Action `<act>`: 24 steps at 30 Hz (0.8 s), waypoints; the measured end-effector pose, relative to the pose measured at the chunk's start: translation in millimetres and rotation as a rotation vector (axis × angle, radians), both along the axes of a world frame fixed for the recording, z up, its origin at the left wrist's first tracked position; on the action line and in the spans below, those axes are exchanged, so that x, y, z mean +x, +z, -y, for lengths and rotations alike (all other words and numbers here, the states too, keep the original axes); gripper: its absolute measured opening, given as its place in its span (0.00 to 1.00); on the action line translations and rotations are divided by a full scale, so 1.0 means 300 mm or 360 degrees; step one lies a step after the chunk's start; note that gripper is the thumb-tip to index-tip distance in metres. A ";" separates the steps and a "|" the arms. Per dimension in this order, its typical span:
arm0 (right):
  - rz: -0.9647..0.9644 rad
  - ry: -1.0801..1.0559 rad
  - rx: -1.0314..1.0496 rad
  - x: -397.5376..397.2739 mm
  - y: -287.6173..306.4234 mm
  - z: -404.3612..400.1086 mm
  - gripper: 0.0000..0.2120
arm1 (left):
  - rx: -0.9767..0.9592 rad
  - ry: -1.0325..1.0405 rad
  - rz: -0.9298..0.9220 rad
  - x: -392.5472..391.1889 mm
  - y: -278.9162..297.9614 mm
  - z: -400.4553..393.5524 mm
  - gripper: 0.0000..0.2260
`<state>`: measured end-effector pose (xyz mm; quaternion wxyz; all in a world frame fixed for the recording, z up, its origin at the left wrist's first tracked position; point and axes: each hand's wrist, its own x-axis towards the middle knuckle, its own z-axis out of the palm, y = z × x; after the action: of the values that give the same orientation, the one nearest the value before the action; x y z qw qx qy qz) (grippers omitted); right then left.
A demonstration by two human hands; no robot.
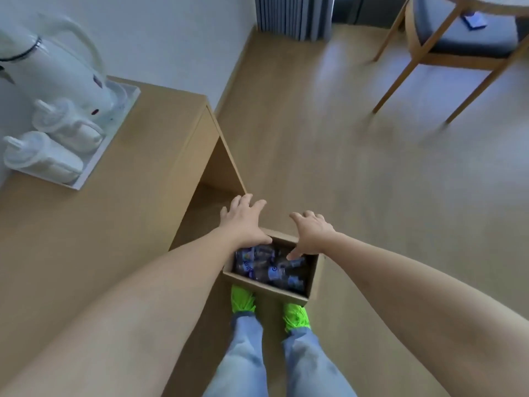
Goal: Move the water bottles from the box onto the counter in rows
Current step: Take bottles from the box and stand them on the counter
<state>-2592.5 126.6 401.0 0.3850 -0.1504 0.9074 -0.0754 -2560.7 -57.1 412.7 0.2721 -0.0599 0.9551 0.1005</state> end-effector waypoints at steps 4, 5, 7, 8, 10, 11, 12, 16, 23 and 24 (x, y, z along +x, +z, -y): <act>0.0135 -0.0065 0.0091 0.026 -0.271 -0.002 0.51 | 0.0090 0.0004 0.0064 -0.036 -0.245 -0.002 0.42; 0.0180 -0.0082 0.0106 0.032 -0.349 0.005 0.50 | 0.0110 0.0010 0.0106 -0.040 -0.320 0.009 0.42; 0.0273 -0.0126 0.0127 0.052 -0.510 0.023 0.49 | 0.0141 0.0055 0.0185 -0.033 -0.482 0.036 0.41; 0.0317 -0.0148 0.0140 0.068 -0.589 0.033 0.49 | 0.0144 0.0079 0.0224 -0.021 -0.563 0.049 0.41; 0.0396 -0.0193 0.0158 0.105 -0.746 0.053 0.47 | 0.0134 0.0109 0.0306 0.012 -0.724 0.072 0.40; 0.0425 -0.0207 0.0157 0.123 -0.820 0.063 0.45 | 0.0128 0.0133 0.0346 0.034 -0.799 0.083 0.40; 0.0451 -0.0212 0.0154 0.140 -0.893 0.075 0.44 | 0.0126 0.0166 0.0384 0.056 -0.873 0.093 0.39; 0.0498 -0.0205 0.0156 0.176 -1.157 0.122 0.42 | 0.0138 0.0247 0.0469 0.110 -1.147 0.132 0.39; 0.0492 -0.0136 0.0154 0.194 -1.584 0.183 0.39 | 0.0150 0.0266 0.0426 0.107 -1.576 0.172 0.35; 0.0467 -0.0112 0.0160 0.198 -1.641 0.190 0.38 | 0.0159 0.0272 0.0410 0.103 -1.632 0.174 0.33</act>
<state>-2533.1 69.6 -91.2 0.5175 -0.0865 0.8489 -0.0644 -2529.7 -109.3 -76.9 0.3853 -0.1396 0.8976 0.1622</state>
